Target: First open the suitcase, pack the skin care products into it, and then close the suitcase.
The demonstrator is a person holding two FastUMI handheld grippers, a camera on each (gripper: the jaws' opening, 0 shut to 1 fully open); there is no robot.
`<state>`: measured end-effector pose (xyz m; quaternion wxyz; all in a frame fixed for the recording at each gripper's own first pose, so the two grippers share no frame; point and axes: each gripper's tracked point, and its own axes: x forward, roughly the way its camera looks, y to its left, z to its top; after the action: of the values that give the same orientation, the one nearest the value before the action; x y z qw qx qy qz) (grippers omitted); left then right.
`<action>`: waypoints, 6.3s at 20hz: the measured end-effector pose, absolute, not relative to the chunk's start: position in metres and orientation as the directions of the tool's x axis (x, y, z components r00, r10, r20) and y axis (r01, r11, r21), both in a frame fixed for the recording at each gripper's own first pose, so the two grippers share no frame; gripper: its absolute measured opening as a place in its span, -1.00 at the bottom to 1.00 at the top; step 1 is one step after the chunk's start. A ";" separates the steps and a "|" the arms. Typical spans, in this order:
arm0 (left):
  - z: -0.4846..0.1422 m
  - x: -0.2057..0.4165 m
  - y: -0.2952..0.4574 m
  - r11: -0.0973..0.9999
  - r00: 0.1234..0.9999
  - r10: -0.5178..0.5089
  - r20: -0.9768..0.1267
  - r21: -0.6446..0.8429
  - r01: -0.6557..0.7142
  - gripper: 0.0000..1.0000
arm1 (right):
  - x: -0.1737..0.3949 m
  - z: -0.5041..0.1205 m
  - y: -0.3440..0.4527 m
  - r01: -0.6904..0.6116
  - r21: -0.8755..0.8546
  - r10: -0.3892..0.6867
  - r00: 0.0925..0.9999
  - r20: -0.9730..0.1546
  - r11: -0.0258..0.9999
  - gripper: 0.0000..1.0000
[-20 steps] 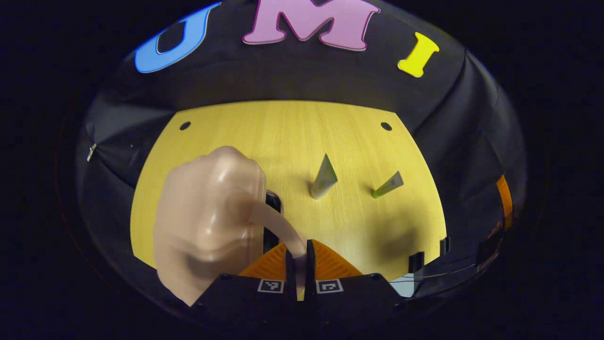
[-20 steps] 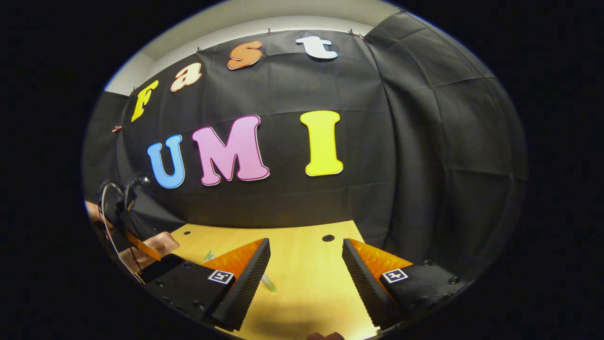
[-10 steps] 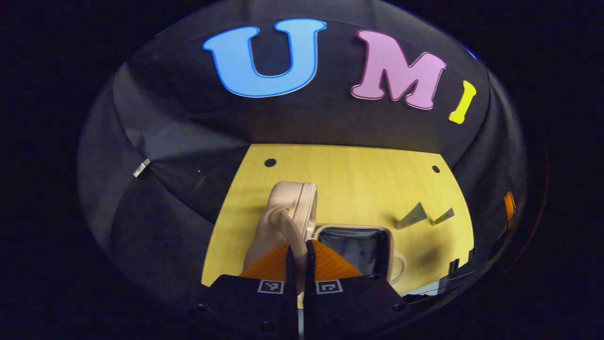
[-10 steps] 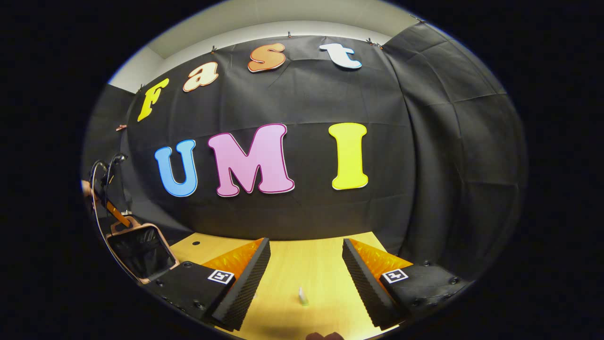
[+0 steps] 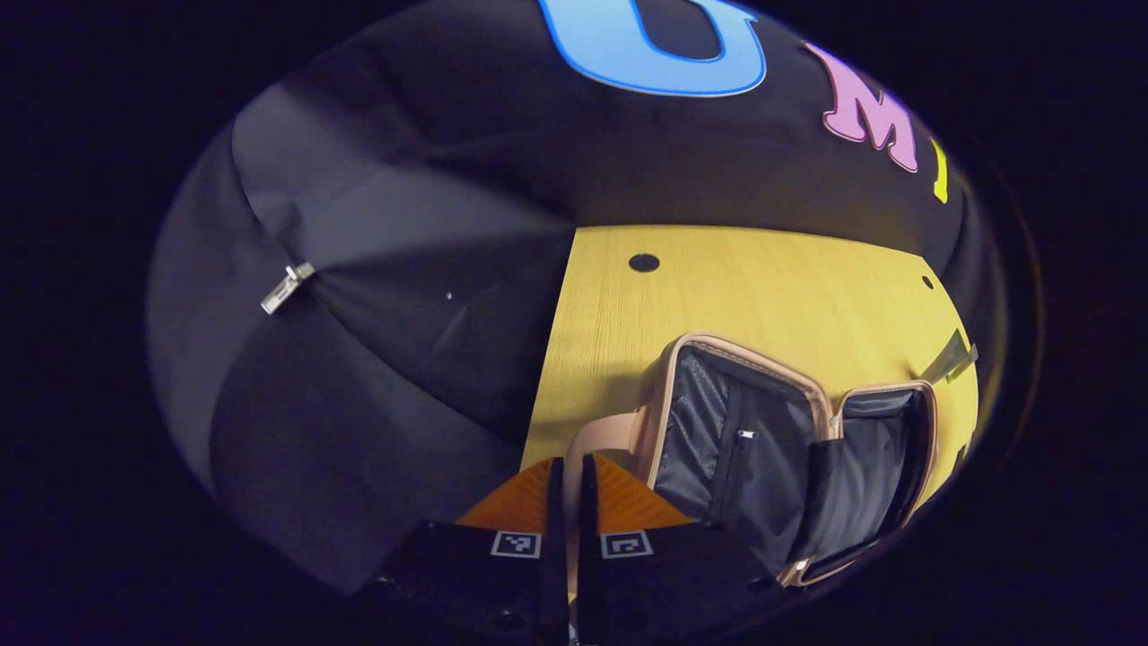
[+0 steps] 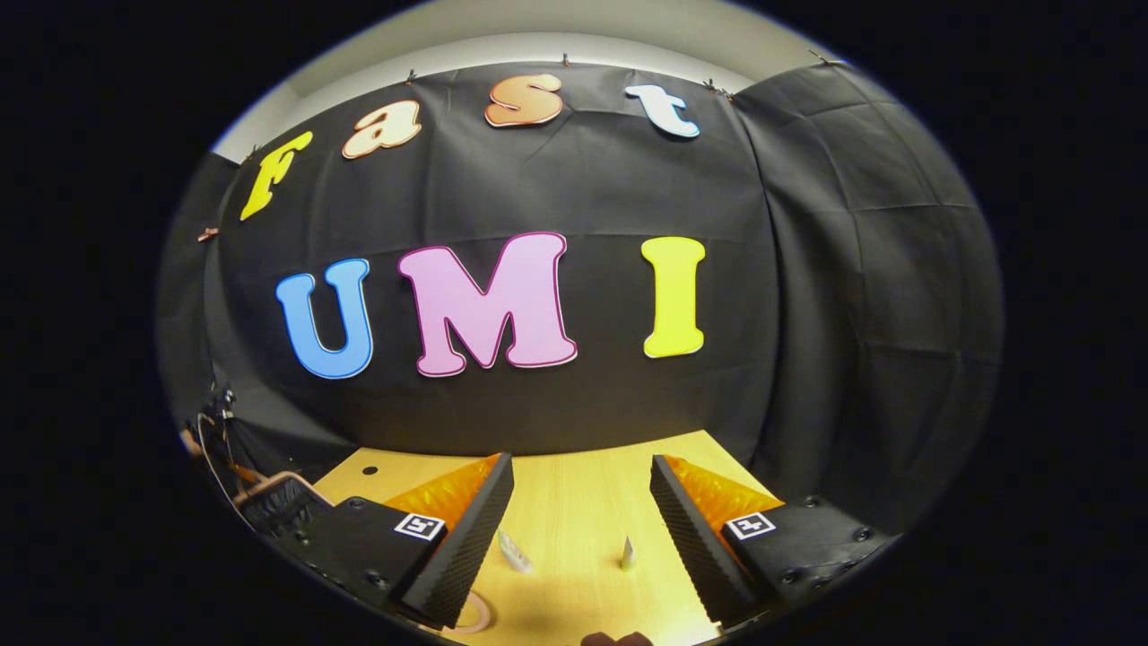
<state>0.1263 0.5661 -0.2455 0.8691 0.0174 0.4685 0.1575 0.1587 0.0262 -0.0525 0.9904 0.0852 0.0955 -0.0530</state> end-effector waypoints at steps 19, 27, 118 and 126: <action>-0.112 0.155 0.460 0.996 0.925 0.076 -0.373 -0.022 -0.091 0.92 | 0.140 -0.039 0.020 0.264 0.021 -0.259 0.957 -0.133 0.964 0.94; -0.067 0.136 0.228 0.959 0.928 -0.274 -0.253 -0.149 0.243 0.92 | 0.137 -0.051 0.035 0.174 0.007 -0.171 0.977 -0.125 0.985 0.95; -0.259 -0.012 0.436 0.970 0.510 0.175 -0.842 0.059 -0.235 0.82 | 0.033 -0.399 0.354 -0.103 0.340 0.349 0.084 -0.934 0.935 -0.36; -0.247 -0.050 0.536 0.874 0.506 0.270 -0.819 -0.012 -0.486 0.85 | 0.013 -0.421 0.369 0.037 0.332 0.331 0.039 -0.943 0.943 -0.24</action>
<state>-0.0499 0.5358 -0.2469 0.8591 -0.1212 0.4458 0.2201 0.0131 0.3685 -0.4212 0.7083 0.1341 0.6853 0.1036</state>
